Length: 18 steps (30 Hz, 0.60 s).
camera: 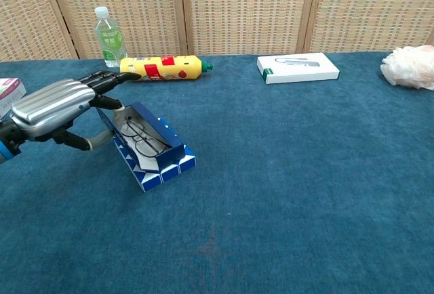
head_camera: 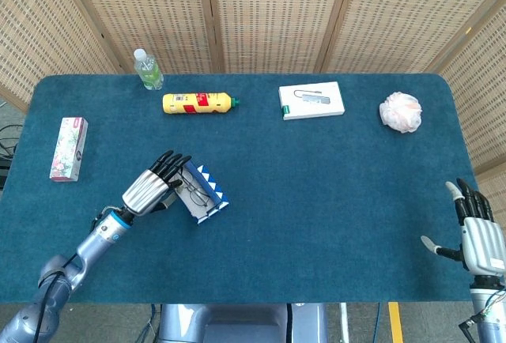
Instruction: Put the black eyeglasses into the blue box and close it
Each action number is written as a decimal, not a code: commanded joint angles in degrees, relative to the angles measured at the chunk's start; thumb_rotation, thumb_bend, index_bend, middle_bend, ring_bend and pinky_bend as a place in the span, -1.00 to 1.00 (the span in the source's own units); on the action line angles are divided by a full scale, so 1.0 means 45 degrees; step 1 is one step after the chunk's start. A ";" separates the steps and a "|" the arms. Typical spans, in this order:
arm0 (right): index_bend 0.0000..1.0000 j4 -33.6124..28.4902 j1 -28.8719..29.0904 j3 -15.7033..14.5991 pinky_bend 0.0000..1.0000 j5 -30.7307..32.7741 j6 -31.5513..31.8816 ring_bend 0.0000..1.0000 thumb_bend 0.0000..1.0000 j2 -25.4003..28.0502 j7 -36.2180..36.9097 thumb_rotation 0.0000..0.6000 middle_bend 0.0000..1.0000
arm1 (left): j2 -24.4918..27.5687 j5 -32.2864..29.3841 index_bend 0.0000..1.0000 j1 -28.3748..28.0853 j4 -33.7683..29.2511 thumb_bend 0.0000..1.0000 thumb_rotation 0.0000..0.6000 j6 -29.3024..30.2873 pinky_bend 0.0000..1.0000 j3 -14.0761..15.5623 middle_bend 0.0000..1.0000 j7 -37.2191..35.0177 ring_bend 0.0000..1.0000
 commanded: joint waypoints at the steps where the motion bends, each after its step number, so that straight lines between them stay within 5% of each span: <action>1: -1.00 -0.0007 -0.0004 0.0001 -1.00 0.0002 0.0007 -1.00 -0.94 -0.0002 -0.0008 1.00 -1.00 | 0.0409 0.0187 0.59 0.0084 -0.0378 0.00 1.00 0.0425 -1.00 0.0156 -1.00 0.0040 -1.00; 13: -1.00 -0.0012 -0.0001 -0.0007 -1.00 -0.0006 0.0002 -1.00 -0.94 -0.0006 -0.0050 1.00 -1.00 | 0.1555 0.0410 0.59 -0.0163 -0.2447 0.00 1.00 0.0394 -1.00 0.0265 -1.00 0.0507 -1.00; 18: -1.00 -0.0004 0.0002 -0.0006 -1.00 0.0001 -0.0016 -1.00 -0.94 0.0001 -0.0033 1.00 -1.00 | 0.2047 0.0049 0.59 -0.0619 -0.3882 0.00 1.00 -0.0946 -1.00 -0.0004 -1.00 0.0423 -1.00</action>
